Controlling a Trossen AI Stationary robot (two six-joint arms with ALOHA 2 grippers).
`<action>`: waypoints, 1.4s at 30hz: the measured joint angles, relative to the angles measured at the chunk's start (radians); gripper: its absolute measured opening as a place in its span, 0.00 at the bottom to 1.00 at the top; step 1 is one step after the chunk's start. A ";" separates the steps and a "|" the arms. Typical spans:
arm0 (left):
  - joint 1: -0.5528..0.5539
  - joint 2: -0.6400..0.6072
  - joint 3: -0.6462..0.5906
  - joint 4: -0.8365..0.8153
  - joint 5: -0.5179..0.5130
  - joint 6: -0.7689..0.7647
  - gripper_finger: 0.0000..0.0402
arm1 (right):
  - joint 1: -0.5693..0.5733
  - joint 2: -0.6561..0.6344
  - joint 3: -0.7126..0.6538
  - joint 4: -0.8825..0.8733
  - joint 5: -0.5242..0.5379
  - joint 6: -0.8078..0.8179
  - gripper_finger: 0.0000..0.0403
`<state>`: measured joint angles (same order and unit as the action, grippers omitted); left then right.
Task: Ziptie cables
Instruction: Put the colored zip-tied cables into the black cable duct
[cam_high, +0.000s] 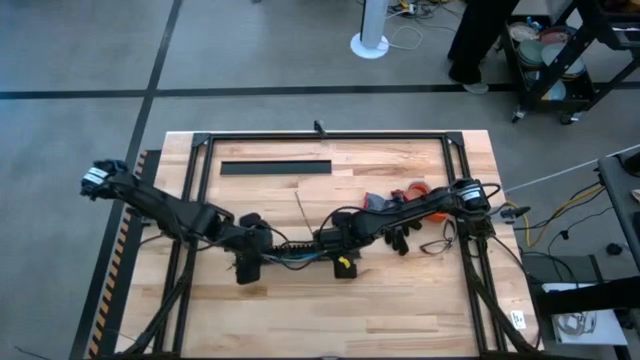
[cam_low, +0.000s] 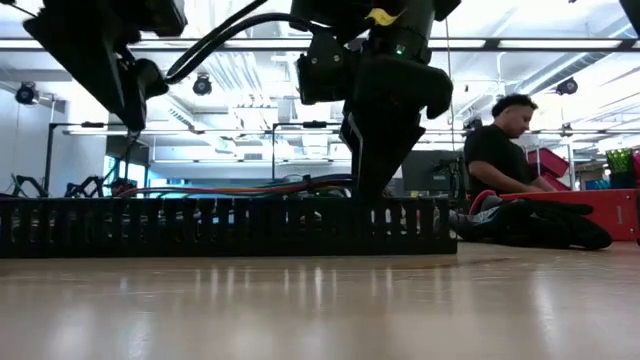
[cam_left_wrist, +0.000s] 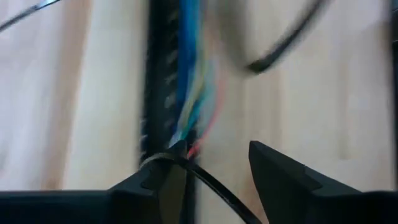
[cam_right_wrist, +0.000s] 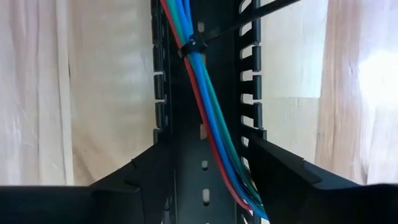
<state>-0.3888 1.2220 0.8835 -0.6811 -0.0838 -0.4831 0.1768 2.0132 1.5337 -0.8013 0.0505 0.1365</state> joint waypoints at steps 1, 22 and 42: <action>-0.013 0.005 -0.004 0.047 -0.004 0.014 0.40 | 0.000 0.000 0.000 0.001 0.001 0.003 0.46; -0.128 0.072 -0.431 1.135 -0.364 0.290 0.40 | 0.035 -0.034 0.017 -0.008 0.059 -0.018 0.45; -0.123 0.157 -0.388 1.062 -0.379 0.262 0.26 | 0.014 -0.024 0.100 -0.335 0.173 -0.089 0.28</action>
<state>-0.5117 1.3785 0.4953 0.3810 -0.4626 -0.2207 0.1905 1.9893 1.6335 -1.1358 0.2239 0.0474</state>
